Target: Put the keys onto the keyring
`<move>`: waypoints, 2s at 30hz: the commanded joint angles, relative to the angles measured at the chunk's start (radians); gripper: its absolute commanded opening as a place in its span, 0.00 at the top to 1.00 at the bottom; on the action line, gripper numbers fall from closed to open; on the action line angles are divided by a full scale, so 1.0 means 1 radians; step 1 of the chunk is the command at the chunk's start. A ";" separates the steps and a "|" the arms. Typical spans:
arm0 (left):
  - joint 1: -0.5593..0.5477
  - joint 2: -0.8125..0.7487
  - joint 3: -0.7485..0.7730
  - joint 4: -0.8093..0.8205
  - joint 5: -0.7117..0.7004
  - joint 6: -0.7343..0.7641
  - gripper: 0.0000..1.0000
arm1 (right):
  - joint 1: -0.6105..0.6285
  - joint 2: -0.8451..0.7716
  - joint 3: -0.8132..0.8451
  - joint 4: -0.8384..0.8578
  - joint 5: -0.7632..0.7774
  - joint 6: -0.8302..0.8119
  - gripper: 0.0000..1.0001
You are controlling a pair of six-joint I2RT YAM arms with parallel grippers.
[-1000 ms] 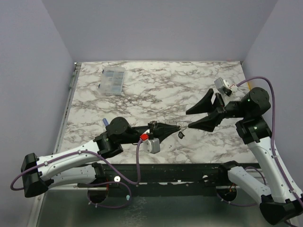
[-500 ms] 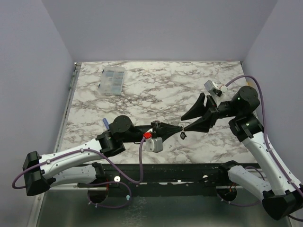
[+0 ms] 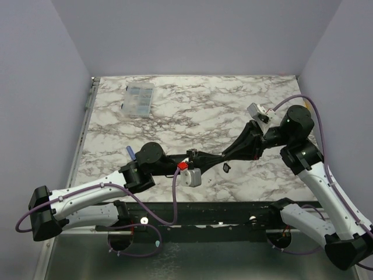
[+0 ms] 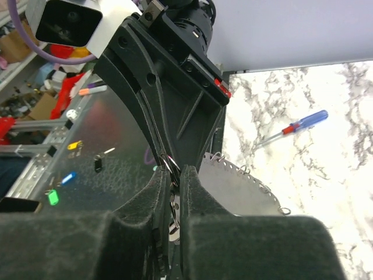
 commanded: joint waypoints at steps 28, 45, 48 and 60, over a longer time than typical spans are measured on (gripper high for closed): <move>0.000 -0.056 -0.027 0.021 -0.248 -0.047 0.66 | 0.009 -0.074 0.115 -0.305 0.219 -0.266 0.99; 0.000 0.041 0.121 -0.197 -0.140 -0.210 0.60 | 0.044 -0.065 0.134 -0.446 0.426 -0.401 1.00; 0.000 0.054 0.127 -0.223 -0.131 -0.221 0.59 | 0.048 -0.068 0.135 -0.450 0.439 -0.407 0.99; 0.006 0.110 0.137 -0.219 -0.234 -0.148 0.64 | 0.063 -0.074 0.126 -0.467 0.454 -0.413 0.99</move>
